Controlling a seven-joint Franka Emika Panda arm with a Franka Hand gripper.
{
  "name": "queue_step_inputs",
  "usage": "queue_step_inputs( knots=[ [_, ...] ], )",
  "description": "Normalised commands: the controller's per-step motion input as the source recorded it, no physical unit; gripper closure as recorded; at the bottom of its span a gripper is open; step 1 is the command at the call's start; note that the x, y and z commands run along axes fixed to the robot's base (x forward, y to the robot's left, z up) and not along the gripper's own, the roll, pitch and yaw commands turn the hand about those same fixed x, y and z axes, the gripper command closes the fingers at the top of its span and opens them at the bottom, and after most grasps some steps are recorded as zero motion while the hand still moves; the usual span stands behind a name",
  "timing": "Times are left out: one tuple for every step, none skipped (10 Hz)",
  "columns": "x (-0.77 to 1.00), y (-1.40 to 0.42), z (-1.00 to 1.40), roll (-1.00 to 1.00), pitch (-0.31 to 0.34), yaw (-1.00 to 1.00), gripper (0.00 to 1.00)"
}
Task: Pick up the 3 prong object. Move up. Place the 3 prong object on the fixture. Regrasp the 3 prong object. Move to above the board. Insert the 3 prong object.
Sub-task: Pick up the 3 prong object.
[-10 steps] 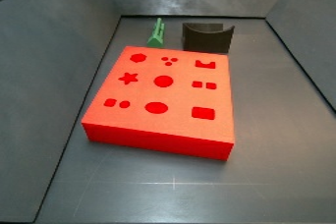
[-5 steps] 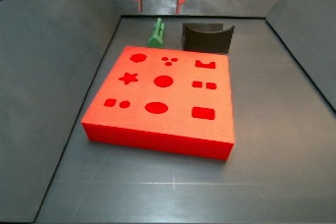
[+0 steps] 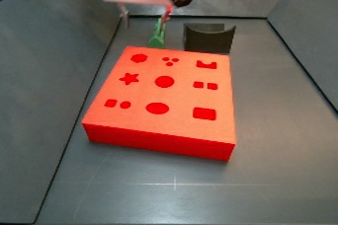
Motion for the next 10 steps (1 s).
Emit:
queue_step_inputs(
  knots=[
    [0.15,-0.10,-0.04,0.02,0.003,-0.05,0.00],
    [0.45,-0.12,-0.08,0.01,0.000,-0.62,0.00],
    [0.67,-0.02,0.00,-0.01,0.000,-0.44,0.00],
    [0.43,-0.07,0.00,0.00,-0.029,-0.32,0.00],
    [0.00,-0.04,-0.33,0.03,-0.050,-0.20,0.00],
    [-0.13,-0.04,-0.28,0.00,-0.047,-0.05,0.00],
    [-0.11,-0.05,-0.22,0.00,-0.090,0.00,0.00],
    [-0.18,-0.04,-0.33,-0.02,-0.189,0.03,0.00],
    [-0.15,-0.05,-0.30,-0.07,-0.189,0.17,0.00],
    [-0.12,-0.06,-0.22,-0.11,-0.230,0.15,0.00]
  ],
)
